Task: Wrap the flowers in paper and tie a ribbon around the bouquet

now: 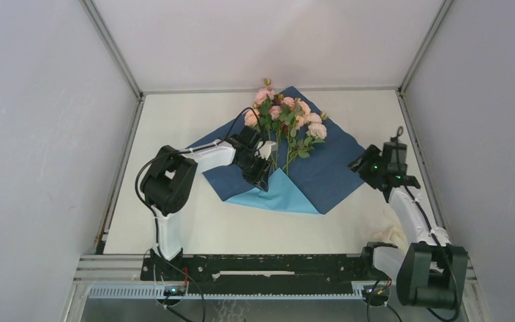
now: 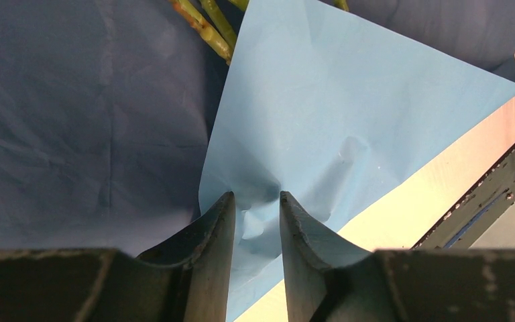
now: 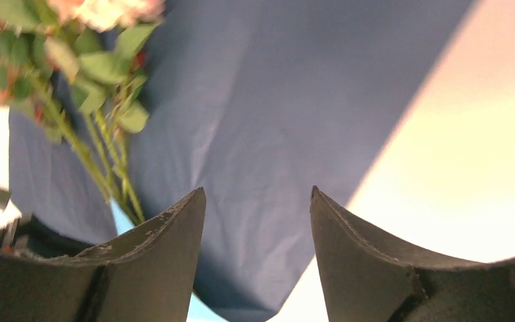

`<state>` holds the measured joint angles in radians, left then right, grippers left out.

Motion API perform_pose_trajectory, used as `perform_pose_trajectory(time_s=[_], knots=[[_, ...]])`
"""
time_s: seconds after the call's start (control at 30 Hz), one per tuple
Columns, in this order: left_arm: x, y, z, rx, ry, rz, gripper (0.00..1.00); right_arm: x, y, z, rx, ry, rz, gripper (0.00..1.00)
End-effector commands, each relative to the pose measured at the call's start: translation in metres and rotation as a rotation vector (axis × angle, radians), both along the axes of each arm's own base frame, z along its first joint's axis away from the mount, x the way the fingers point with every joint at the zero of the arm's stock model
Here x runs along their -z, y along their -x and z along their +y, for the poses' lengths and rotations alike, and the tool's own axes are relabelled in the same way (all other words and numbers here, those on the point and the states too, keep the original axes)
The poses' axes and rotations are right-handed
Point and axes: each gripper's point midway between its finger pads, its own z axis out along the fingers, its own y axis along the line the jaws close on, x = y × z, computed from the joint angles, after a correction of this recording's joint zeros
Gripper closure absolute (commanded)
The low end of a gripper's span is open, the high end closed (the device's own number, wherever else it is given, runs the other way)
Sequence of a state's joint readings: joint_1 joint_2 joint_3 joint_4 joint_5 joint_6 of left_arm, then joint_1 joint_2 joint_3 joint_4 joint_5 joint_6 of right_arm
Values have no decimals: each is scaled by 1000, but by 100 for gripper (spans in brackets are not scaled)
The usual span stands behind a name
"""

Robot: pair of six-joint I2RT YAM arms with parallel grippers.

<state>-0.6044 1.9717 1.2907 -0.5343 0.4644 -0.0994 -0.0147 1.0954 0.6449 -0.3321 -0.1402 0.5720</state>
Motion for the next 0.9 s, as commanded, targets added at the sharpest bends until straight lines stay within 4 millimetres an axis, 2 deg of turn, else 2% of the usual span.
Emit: perform_pose_trajectory(time_s=[0.0, 0.07, 0.17, 0.37, 0.43, 0.57, 0.7, 0.87], knots=[[8, -12, -4, -16, -20, -36, 64, 18, 32, -20, 39, -84, 113, 32], [8, -11, -3, -14, -21, -34, 64, 24, 46, -13, 28, -140, 162, 31], [7, -10, -3, -14, -21, -34, 64, 29, 72, 8, 0, -230, 234, 31], [3, -10, -3, -14, -13, -40, 63, 19, 116, 65, -6, -299, 235, 31], [1, -11, -4, -14, -11, -43, 62, 24, 125, 83, 31, -354, 237, 31], [1, -9, -5, -10, -6, -39, 62, 42, 129, 113, 108, -486, 250, 31], [2, -7, -6, -7, -8, -36, 61, 57, 132, 132, 78, -455, 288, 30], [3, -6, -6, -3, -8, -35, 61, 74, 124, 139, 65, -382, 322, 30]])
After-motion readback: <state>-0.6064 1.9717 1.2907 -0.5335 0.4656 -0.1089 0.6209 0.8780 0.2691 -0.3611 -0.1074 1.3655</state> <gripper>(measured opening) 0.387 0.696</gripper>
